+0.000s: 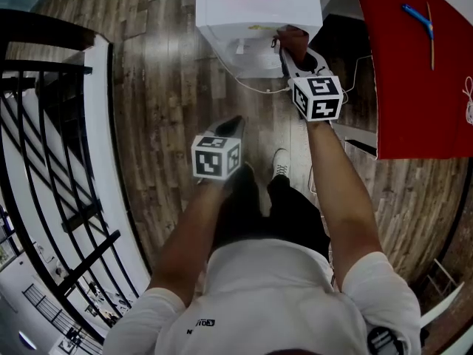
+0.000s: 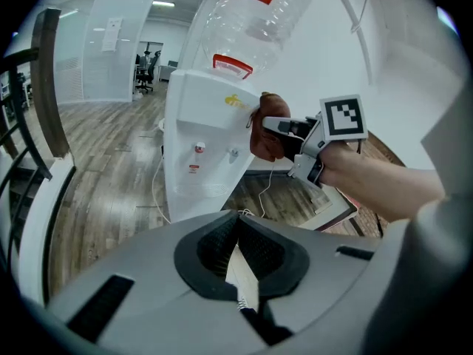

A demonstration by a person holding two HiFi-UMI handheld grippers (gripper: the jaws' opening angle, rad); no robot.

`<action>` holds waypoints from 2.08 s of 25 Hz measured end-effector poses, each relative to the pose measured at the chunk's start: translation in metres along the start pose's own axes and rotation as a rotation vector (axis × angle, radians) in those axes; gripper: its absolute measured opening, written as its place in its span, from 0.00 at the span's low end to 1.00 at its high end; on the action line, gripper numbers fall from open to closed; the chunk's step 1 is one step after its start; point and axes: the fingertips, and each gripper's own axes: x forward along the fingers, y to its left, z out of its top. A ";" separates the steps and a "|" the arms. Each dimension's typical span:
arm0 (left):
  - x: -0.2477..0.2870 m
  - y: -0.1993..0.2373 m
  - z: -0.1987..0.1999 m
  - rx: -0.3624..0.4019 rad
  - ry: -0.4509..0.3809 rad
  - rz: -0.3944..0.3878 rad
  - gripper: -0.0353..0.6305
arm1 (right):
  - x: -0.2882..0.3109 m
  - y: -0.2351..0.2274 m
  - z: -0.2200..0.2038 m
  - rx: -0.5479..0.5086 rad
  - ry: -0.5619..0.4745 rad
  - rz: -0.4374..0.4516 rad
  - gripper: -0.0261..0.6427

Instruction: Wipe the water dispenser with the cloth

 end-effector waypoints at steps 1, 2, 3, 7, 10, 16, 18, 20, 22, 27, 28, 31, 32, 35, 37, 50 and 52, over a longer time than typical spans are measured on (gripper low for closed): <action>0.001 -0.003 0.001 0.001 -0.001 0.000 0.04 | -0.004 -0.009 -0.002 0.000 0.004 -0.013 0.12; 0.002 -0.005 0.002 0.003 -0.003 -0.001 0.04 | -0.007 -0.018 -0.004 0.000 0.009 -0.026 0.12; 0.003 -0.008 0.003 0.005 -0.005 0.000 0.04 | -0.011 -0.027 -0.006 0.000 0.013 -0.036 0.12; 0.003 -0.019 0.005 0.012 -0.013 0.005 0.04 | -0.024 -0.052 -0.013 0.019 0.027 -0.062 0.12; 0.002 -0.029 0.008 0.016 -0.023 0.007 0.04 | -0.033 -0.066 -0.015 0.028 0.034 -0.074 0.12; -0.004 -0.047 0.016 0.024 -0.066 0.021 0.04 | -0.049 -0.075 -0.011 0.010 0.031 -0.073 0.12; -0.007 -0.053 0.019 0.029 -0.076 0.027 0.04 | -0.056 -0.073 -0.006 0.008 0.022 -0.063 0.12; -0.014 -0.060 0.022 0.042 -0.080 0.031 0.04 | -0.068 -0.069 0.000 0.015 0.017 -0.048 0.12; -0.025 -0.066 0.026 0.056 -0.086 0.034 0.04 | -0.085 -0.060 0.008 0.024 0.011 -0.023 0.12; -0.065 -0.072 0.046 0.061 -0.148 0.052 0.04 | -0.125 -0.030 0.039 0.023 0.002 0.078 0.12; -0.075 -0.073 0.049 0.063 -0.159 0.058 0.04 | -0.133 -0.023 0.044 0.020 0.002 0.101 0.12; -0.103 -0.077 0.056 0.074 -0.186 0.071 0.04 | -0.154 0.000 0.061 0.013 -0.002 0.170 0.12; -0.112 -0.077 0.058 0.080 -0.193 0.074 0.04 | -0.160 0.007 0.066 0.016 -0.007 0.192 0.12; -0.135 -0.076 0.059 0.099 -0.197 0.085 0.04 | -0.178 0.030 0.077 0.031 -0.012 0.243 0.12; -0.152 -0.070 0.058 0.102 -0.198 0.099 0.04 | -0.187 0.047 0.082 0.043 -0.003 0.266 0.12; -0.267 0.031 0.068 0.173 -0.317 0.104 0.04 | -0.165 0.214 0.081 -0.015 0.136 0.389 0.12; -0.286 0.061 0.070 0.154 -0.342 0.091 0.04 | -0.154 0.252 0.070 -0.029 0.160 0.392 0.12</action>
